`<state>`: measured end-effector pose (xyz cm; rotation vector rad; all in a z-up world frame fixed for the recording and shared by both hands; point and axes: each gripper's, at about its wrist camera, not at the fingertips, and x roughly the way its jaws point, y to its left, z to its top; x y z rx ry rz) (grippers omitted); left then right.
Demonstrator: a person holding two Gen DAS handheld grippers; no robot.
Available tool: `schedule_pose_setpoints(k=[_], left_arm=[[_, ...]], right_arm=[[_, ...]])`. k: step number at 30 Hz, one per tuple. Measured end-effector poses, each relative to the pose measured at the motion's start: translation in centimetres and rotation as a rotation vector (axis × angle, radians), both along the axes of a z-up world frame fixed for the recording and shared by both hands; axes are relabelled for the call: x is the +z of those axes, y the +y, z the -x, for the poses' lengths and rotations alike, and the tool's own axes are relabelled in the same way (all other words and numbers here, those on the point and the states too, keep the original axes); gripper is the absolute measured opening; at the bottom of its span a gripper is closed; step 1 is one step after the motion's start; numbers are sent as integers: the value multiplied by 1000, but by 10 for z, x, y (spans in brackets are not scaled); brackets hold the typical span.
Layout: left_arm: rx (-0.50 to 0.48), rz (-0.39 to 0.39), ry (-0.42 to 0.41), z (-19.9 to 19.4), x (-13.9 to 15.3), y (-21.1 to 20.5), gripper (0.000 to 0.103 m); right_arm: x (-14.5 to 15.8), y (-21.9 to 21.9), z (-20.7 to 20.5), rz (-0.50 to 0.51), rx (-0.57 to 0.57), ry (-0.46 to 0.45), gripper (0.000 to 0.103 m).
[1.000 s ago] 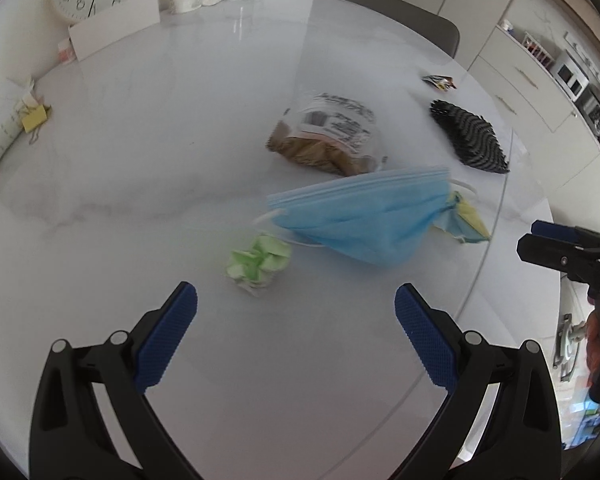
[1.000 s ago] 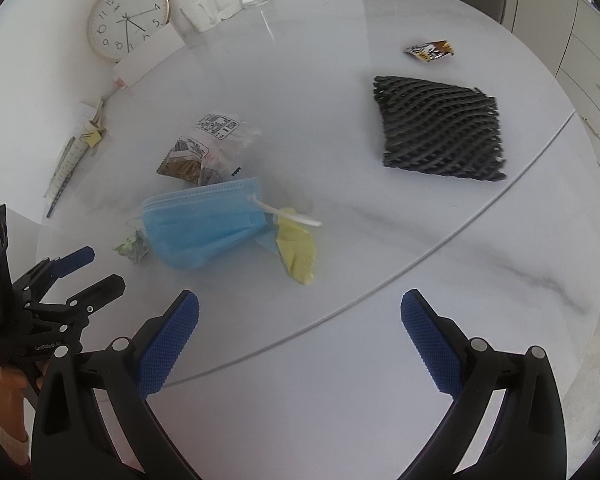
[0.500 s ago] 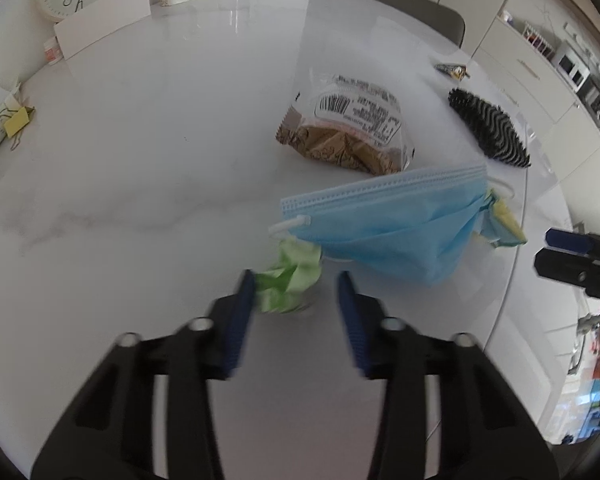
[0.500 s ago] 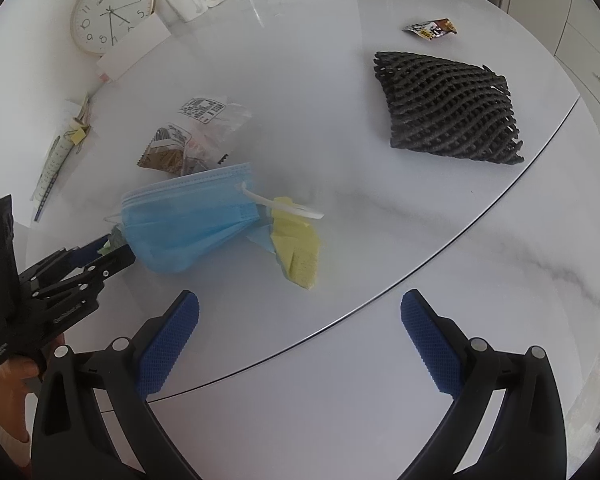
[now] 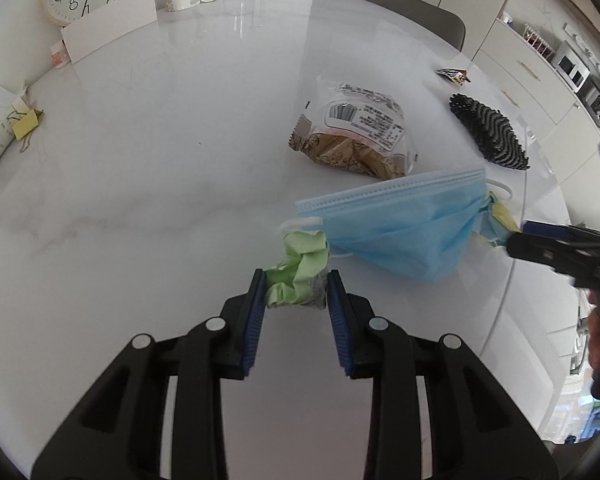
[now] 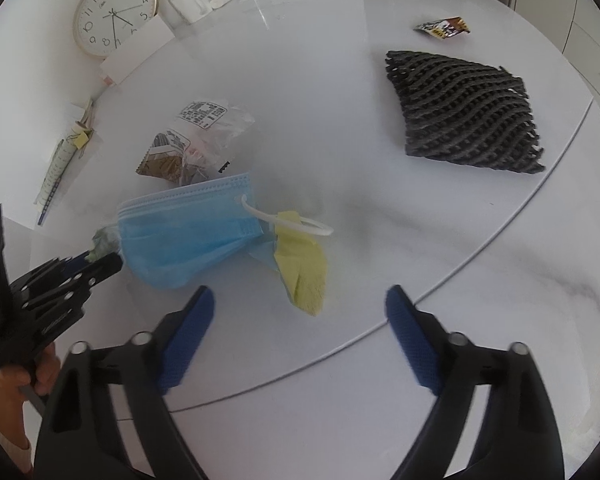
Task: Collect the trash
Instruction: 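Grasp the green crumpled paper with the left tool while the right tool grasps the yellow paper, then carry both papers to the wastebasket and open both tools to drop them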
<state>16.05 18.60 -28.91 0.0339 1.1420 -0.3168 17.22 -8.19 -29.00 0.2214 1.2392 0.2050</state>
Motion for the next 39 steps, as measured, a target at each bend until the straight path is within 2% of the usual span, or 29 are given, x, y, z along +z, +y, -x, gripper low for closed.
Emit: schedule_pose_setpoints(k=[1,4,5,6,7,14,20,24,29,35,39], left_arm=[[-1,0,0,2,1,2,31],[-5,-10,-2,8,5,3,31],[-6,-11,2,10,6,3,31],[-8,-12,3,11,7,3,31],[-11,-19,1,14,8,2,31],[-32,-27,-16,36,24,-5,31],[-114,-24,-44,68,51,-41,31],[-202,-6,-48,91,68,-84,31],[-400,15,-67,134,87,-171,31],[-622,73,-37,189,93,-265,31],[-756,78,-5,226,88,-322,31]], right_arm=[[-2,1,-2,6,0,1,76],[-7,3,-7,19,4,18,54],[-8,4,-7,13,9,24,36],[-9,4,-6,7,17,37,24],[-10,3,-5,4,21,45,21],[9,-14,19,-39,15,10,20],[37,-35,56,-47,27,-25,20],[58,-68,99,-42,-16,-56,20],[75,-127,169,-22,-124,-68,20],[82,-204,266,13,-303,-62,20],[76,-245,324,12,-421,-43,21]])
